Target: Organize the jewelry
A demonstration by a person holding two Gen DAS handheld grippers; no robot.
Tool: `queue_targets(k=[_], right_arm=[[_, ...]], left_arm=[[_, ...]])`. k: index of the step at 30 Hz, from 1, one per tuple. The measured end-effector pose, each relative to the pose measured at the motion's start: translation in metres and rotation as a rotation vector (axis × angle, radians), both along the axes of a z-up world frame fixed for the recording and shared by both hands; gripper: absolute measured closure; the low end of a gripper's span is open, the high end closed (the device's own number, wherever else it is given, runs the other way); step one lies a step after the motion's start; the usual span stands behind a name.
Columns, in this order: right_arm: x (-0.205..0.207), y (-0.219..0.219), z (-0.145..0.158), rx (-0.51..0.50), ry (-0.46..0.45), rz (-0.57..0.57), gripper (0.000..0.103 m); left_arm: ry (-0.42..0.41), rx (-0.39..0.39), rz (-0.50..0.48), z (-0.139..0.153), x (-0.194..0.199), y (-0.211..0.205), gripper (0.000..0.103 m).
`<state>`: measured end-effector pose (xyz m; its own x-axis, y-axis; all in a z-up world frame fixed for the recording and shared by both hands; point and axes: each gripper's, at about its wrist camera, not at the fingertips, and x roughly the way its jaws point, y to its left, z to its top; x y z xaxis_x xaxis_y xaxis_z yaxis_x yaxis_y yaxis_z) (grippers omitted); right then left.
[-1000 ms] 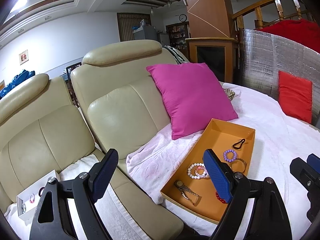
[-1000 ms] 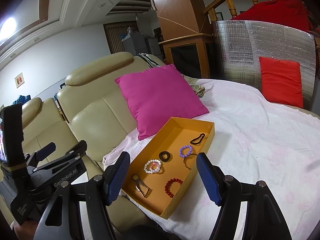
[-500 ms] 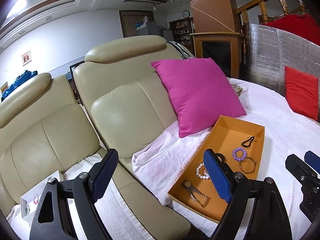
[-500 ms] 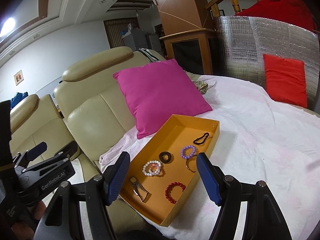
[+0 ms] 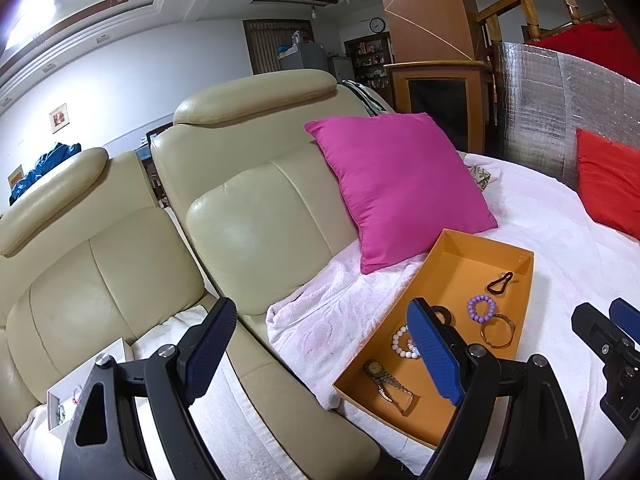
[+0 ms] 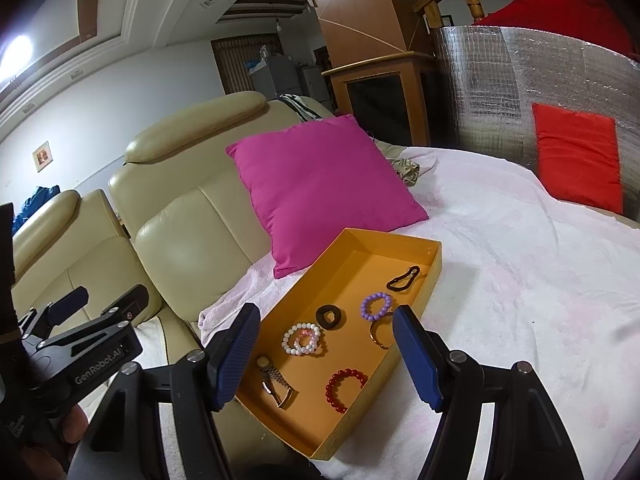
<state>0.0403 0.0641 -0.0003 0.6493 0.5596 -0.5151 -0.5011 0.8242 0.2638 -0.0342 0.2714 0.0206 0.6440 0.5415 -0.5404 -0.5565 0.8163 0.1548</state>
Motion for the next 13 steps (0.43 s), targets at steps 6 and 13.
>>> queue_targets(k=[6,13], right_arm=[[0.003,-0.004,-0.001,0.008,0.01,-0.003,0.031],[0.004,-0.062,-0.005,0.045,-0.044,-0.139,0.031]], left_arm=[[-0.002,0.01,-0.004,0.001,0.002,-0.003,0.016],[-0.016,0.032,-0.207,-0.002,0.025,-0.057,0.016]])
